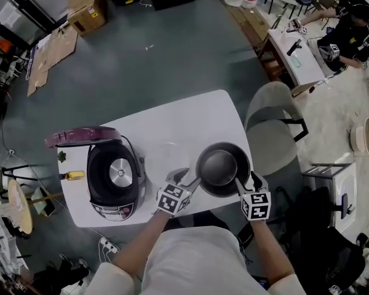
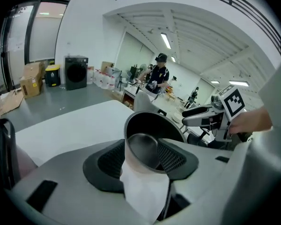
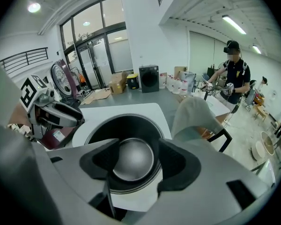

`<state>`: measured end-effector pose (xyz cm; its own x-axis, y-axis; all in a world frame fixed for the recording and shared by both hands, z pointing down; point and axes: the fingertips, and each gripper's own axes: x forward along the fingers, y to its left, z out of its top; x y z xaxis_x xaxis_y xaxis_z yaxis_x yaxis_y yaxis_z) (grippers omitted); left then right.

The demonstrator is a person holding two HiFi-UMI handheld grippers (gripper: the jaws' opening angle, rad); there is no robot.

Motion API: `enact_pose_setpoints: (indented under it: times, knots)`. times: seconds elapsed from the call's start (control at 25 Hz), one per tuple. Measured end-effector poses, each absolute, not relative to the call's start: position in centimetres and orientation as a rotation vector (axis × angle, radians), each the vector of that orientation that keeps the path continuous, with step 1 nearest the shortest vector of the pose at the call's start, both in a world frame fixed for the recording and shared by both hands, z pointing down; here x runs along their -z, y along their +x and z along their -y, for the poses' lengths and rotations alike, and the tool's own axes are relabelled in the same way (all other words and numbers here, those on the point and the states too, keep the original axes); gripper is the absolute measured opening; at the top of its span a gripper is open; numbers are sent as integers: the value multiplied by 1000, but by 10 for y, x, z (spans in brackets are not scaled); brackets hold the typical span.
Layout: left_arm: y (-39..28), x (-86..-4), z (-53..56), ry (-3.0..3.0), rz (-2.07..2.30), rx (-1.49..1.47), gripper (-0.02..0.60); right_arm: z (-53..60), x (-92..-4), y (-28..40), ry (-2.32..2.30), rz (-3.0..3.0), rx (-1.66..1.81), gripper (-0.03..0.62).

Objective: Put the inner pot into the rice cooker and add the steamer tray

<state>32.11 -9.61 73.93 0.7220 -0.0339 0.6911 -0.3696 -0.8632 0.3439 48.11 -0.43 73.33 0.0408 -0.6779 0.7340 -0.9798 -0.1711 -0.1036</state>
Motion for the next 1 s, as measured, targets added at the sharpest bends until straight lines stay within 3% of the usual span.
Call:
enact_pose_setpoints:
  times: [0.52,0.72,0.84,1.0]
  knots:
    - [344,-819,92,2293,409,-1174,227,7,-814,512,1753,1555,-1074,264]
    - [348,-838,89,2237,416,-1218,172,11,-839,513,1664,1535,-1105,188]
    - [351,-840,91,2223,444,-1215,152,10,-845,520,1660,1498,-1099,83]
    - [347,-837,95,2224,501,-1225,120,10,-842,518,1663,1491,-1112,75]
